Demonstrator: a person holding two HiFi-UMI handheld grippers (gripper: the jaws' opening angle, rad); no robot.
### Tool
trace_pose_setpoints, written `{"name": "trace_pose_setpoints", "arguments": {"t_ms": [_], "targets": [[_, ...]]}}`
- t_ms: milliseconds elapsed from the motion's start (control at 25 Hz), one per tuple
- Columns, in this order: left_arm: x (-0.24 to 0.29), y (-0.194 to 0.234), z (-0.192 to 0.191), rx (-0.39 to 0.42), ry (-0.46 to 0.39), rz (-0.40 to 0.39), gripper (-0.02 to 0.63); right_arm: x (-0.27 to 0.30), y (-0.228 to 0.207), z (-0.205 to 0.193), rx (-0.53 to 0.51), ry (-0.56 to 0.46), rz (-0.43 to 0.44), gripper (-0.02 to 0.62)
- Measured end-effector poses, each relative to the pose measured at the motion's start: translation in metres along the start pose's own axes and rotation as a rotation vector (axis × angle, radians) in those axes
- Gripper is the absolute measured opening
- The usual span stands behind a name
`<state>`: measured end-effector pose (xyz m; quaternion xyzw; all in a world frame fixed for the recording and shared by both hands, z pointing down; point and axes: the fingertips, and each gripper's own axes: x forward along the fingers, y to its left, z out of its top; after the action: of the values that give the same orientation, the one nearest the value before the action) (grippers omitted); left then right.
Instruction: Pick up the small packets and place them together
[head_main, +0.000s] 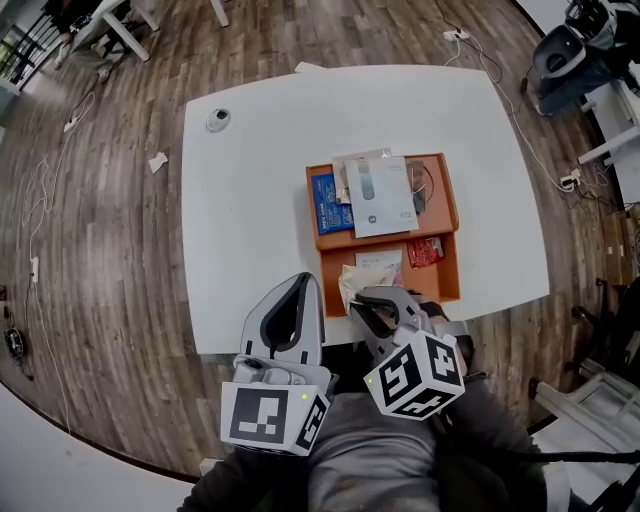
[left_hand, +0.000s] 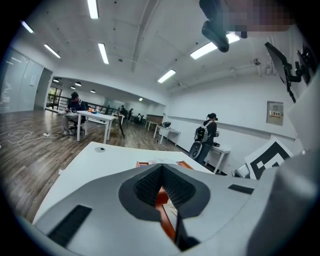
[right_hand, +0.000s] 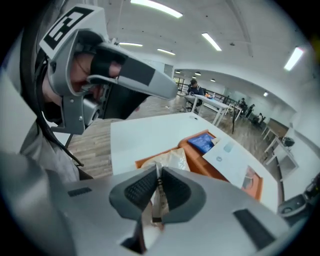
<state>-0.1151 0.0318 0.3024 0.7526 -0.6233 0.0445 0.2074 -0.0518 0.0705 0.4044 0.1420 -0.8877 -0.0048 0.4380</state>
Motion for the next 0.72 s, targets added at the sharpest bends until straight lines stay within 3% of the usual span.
{"name": "trace_pose_setpoints", "arguments": {"t_ms": [440,720], "targets": [[-0.005,-0.059,0.016,0.075,-0.033,-0.075,0.0,-0.053,-0.017,-0.01,0.074,-0.085,-0.099,0.041],[0.014,-0.071,0.036,0.1,-0.05,-0.101,0.0,-0.078,-0.072,-0.007,0.127,-0.122,-0.204,0.041]]}}
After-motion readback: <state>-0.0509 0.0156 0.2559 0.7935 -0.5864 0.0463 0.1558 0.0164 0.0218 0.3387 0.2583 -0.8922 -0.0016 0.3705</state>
